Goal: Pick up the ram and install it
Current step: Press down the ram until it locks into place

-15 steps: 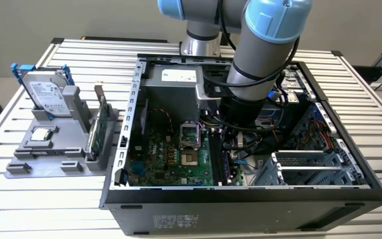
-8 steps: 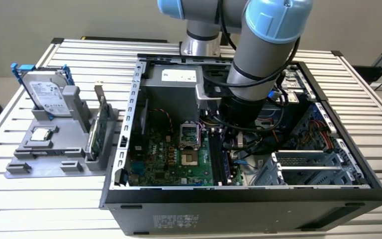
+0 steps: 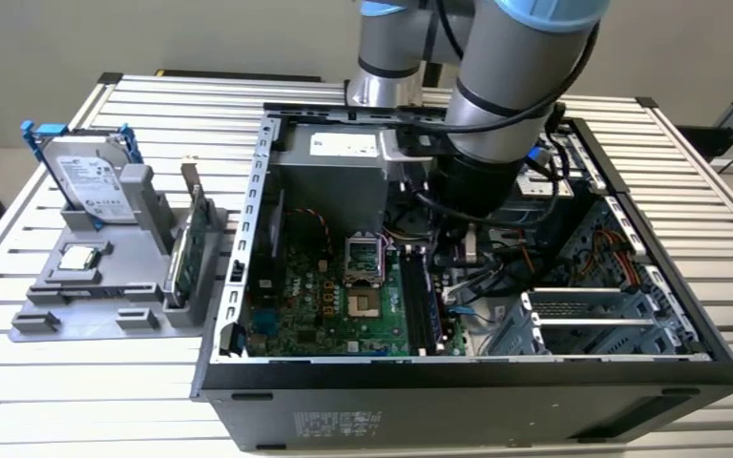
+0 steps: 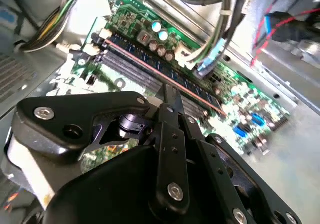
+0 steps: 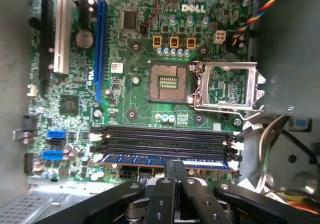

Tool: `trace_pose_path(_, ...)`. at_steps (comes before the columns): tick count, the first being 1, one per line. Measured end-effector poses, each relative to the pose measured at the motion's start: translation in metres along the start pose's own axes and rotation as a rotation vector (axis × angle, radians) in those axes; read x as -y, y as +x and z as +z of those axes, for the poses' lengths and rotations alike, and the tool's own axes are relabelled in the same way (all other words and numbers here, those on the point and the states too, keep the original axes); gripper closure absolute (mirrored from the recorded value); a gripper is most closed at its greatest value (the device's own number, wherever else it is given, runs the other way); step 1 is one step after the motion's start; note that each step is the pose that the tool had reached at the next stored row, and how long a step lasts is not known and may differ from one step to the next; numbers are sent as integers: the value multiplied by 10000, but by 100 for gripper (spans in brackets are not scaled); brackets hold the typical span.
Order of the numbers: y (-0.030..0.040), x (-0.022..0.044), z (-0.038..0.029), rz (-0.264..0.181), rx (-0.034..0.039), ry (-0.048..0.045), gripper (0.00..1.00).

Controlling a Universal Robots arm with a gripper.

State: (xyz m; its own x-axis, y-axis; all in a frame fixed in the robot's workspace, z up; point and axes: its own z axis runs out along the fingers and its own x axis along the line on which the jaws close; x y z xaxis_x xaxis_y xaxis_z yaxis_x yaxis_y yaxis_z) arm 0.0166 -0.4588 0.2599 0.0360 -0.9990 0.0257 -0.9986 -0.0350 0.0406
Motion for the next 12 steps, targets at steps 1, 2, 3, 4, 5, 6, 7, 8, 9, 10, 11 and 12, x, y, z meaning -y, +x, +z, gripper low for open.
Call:
trace_pose_path(1,1,-2,-46,0,-1,-1,100)
trace_pose_path(2,2,-4,-90,0,-1,-1,100)
trace_pose_path(3,3,-5,-135,0,0,-1,100)
trace_pose_path(4,5,-7,-183,0,-2,-1,100)
trace_pose_path(5,6,-9,-225,0,0,-1,100)
trace_pose_path(6,7,-11,-271,0,-1,-1,100)
trace_pose_path(7,8,-13,-316,0,-1,-1,100)
trace_pose_path(8,9,-15,-362,0,1,-1,100)
trace_pose_path(9,10,-16,-409,-1,-1,-2,100)
trace_pose_path(10,11,-18,-447,0,-1,-6,100)
trace_pose_path(11,12,-19,-468,0,-1,-7,100)
trace_pose_path(12,12,-19,-475,-1,0,-7,100)
